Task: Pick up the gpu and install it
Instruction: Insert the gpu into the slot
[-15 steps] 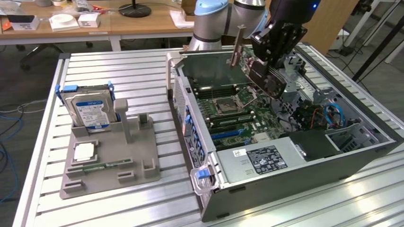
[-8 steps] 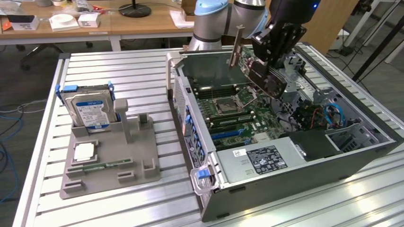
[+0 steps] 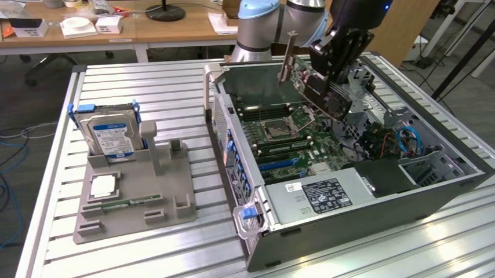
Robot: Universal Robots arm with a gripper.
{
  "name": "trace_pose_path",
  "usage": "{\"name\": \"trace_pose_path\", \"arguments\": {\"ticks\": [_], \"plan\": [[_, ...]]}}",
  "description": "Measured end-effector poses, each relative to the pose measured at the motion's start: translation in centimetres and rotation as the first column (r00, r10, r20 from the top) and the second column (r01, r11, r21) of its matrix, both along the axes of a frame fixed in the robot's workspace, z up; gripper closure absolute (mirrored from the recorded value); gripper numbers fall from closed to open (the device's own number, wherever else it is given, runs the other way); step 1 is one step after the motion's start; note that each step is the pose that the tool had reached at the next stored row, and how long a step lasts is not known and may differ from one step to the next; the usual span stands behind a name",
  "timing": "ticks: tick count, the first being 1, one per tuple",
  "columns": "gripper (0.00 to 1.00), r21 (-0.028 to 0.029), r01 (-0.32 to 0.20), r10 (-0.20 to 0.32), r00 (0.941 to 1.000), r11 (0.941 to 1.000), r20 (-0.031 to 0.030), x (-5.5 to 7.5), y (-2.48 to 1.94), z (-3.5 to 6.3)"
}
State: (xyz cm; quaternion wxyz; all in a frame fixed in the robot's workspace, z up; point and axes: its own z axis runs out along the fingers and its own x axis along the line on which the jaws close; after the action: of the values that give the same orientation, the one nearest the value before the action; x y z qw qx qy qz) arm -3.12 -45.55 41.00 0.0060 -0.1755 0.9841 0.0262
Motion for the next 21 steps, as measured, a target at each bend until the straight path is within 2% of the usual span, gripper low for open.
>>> {"name": "trace_pose_path", "arguments": {"ticks": [9, 21], "plan": [[0.74, 0.0001, -0.059, 0.059, 0.9982, 0.9982, 0.0, 0.0, 0.0, 0.0], [0.74, 0.0001, -0.134, 0.134, 0.991, 0.991, 0.0, 0.0, 0.0, 0.0]]}}
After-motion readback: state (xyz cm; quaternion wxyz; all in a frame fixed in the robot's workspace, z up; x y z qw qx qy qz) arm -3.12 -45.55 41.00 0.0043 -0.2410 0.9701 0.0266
